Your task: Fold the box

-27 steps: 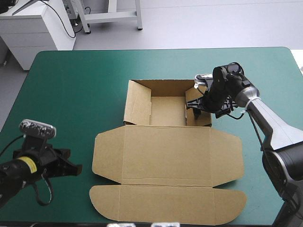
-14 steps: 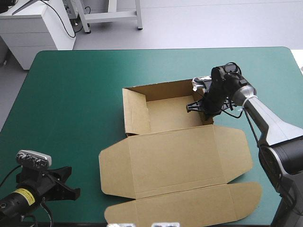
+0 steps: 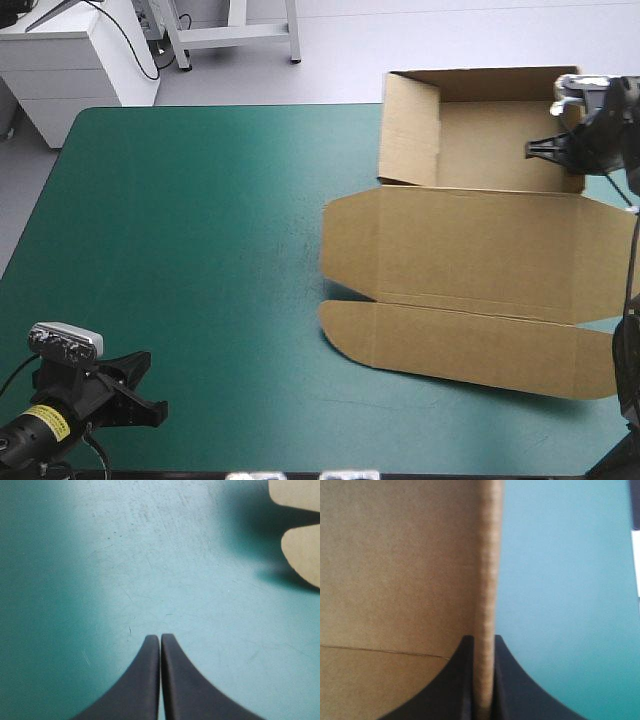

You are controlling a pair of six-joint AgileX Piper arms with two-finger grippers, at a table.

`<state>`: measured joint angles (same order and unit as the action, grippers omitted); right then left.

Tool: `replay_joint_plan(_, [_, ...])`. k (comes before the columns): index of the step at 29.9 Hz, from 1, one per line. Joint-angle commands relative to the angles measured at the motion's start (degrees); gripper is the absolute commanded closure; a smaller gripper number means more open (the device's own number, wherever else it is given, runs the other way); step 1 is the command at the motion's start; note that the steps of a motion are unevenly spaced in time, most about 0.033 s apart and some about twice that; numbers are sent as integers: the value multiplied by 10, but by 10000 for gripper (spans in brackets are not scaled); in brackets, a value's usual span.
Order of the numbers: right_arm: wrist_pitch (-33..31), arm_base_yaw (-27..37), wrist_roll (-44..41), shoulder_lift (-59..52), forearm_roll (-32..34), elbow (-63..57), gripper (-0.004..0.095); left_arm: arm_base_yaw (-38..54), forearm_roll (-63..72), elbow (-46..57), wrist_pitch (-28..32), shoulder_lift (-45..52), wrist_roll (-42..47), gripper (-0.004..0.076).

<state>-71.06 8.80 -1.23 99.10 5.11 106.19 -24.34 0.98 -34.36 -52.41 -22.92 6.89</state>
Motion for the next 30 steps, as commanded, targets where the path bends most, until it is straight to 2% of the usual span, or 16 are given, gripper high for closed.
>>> replay_joint_plan(1, [33,62,5,-27,21,19,928,-2,15,-14,40,-4,4,732])
replay_joint_plan(9, [100,176,-7,1,14,18,926,-2,24,-14,49,-4,4,732])
replay_joint_plan(18, [109,204,-50,96,14,18,925,-2,21,-14,47,-4,3,732])
replay_joint_plan(21, [97,204,-43,124,-9,18,904,-2,21,-14,47,-4,3,732])
replay_joint_plan(23, [91,204,-16,136,-22,18,853,-2,21,-14,47,-4,3,732])
replay_joint_plan(25, [84,204,1,142,-35,18,761,-2,21,-14,47,-4,3,732])
replay_joint_plan(30, [74,204,4,141,-35,27,410,-2,21,-14,47,-5,3,732])
